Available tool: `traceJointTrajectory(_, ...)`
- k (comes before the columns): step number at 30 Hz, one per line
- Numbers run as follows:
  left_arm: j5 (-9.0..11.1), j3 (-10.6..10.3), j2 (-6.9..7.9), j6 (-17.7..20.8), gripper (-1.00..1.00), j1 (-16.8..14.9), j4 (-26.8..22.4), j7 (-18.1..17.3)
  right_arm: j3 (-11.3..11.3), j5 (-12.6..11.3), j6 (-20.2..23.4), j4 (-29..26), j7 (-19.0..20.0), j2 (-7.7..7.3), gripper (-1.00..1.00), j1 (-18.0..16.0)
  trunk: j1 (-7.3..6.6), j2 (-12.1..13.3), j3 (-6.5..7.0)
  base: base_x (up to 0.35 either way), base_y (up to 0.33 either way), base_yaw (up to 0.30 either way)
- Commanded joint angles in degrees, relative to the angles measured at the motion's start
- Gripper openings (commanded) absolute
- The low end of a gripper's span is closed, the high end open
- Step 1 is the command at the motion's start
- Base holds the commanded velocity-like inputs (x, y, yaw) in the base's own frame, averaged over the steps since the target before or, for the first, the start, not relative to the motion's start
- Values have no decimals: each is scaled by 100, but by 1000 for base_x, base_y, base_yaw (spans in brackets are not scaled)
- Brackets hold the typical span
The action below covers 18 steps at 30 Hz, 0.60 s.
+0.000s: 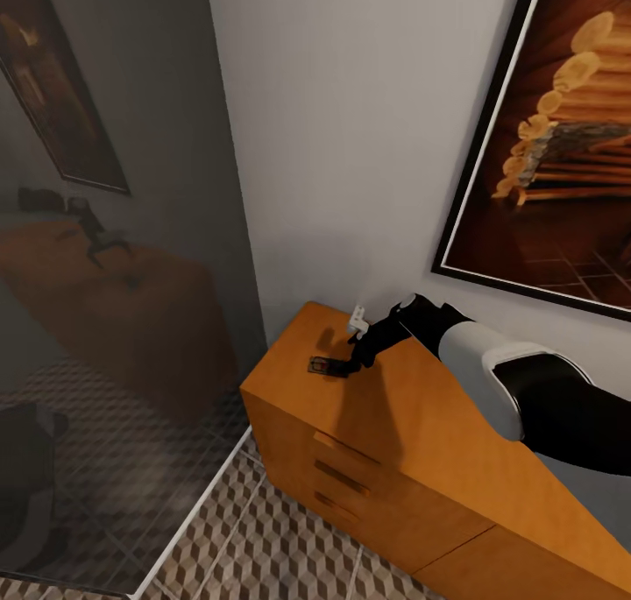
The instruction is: Take the four mousetraps from the cabinet in the bathroom and place them on the bathroom floor. Make sure all four end up on the same floor surface, and ensure that at least two of them are either under or directly next to the same bathroom sink.
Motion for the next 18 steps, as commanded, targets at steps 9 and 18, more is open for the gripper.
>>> traceJointTrajectory(9,51,-51,-2,-38,100,-11,24,4,42,-53,55,-13,19,-3,100,7,2,-8,-46,0,0,0)
traceJointTrajectory(18,52,-51,-4,-37,100,-10,29,3,37,-53,51,-14,19,-10,100,7,2,-8,-92,0,0,0)
